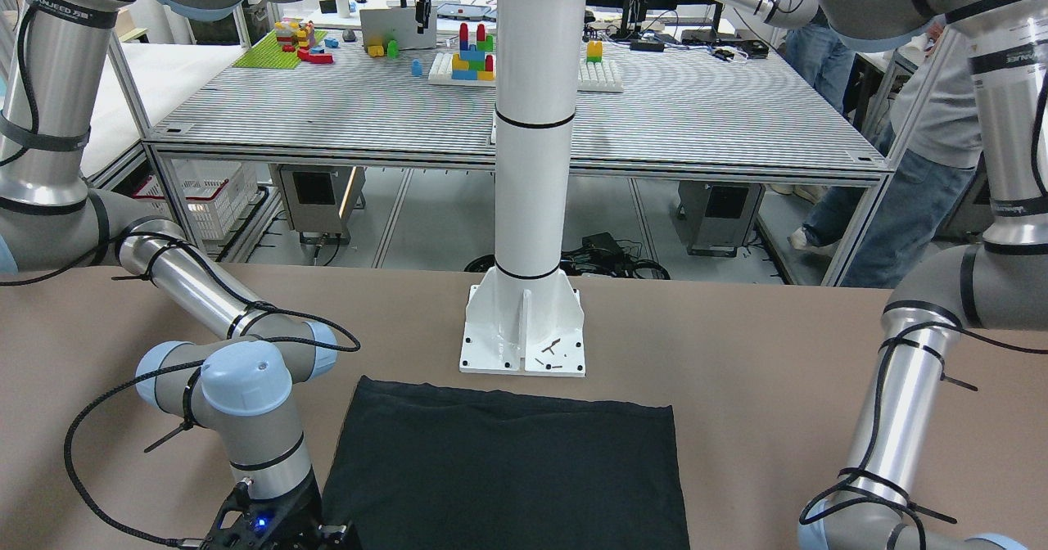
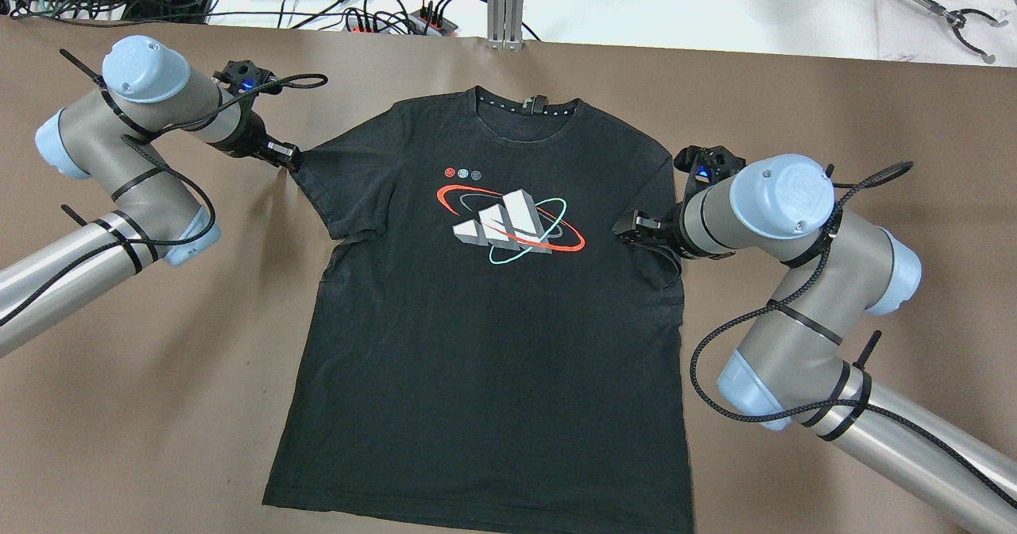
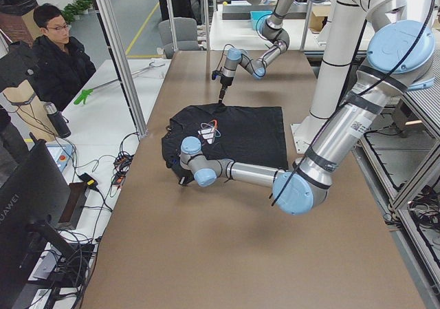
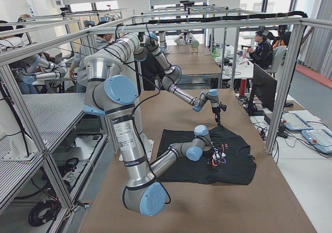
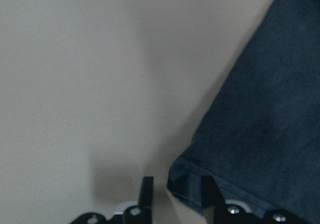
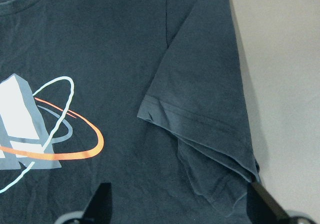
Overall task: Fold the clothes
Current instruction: 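Bring the left gripper to the opposite sleeve while the right gripper holds position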
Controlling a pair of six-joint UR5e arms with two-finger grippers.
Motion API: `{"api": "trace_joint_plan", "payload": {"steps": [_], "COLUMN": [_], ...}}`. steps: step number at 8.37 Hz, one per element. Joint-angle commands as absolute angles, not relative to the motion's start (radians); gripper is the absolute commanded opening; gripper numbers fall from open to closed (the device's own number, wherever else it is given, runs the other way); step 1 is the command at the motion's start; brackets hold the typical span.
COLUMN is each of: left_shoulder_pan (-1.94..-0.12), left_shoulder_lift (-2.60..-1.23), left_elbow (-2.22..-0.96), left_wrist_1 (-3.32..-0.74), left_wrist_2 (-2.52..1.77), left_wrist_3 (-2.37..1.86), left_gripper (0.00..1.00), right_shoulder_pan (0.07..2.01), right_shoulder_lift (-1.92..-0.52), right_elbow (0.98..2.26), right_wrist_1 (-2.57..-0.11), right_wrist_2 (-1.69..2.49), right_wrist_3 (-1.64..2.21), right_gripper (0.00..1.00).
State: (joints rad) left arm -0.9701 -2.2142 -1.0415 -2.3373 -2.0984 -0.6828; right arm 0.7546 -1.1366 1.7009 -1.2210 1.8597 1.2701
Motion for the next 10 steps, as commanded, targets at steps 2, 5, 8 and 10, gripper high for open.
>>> {"api": "trace_joint_plan", "payload": {"steps": [2, 5, 8, 10], "left_shoulder_pan": [-0.969, -0.960, -0.971, -0.922], "left_shoulder_lift": [-2.240, -2.255, -2.240, -2.247], "left_elbow": [-1.019, -1.034, -1.178, -1.238], "left_wrist_1": [-2.339, -2.323, -2.318, -2.319], "left_wrist_2": [-2.091, -2.085, -2.097, -2.088], "left_wrist_3": [-0.686, -0.708, -0.818, -0.938], "left_gripper": [0.31, 0.00, 0.00, 0.00], "right_shoulder_pan": [0.755, 0.753, 0.753, 0.755], "right_shoulder_lift": [-1.143, -1.149, -1.149, -1.147], "right_elbow": [1.697, 1.692, 1.690, 1.674], "right_wrist_1": [-1.221, -1.220, -1.221, -1.223], "right_wrist_2": [1.858, 1.858, 1.858, 1.856], "right_wrist_3": [1.270, 1.270, 1.270, 1.258], "right_gripper": [0.95, 0.95, 0.95, 0.95]}}
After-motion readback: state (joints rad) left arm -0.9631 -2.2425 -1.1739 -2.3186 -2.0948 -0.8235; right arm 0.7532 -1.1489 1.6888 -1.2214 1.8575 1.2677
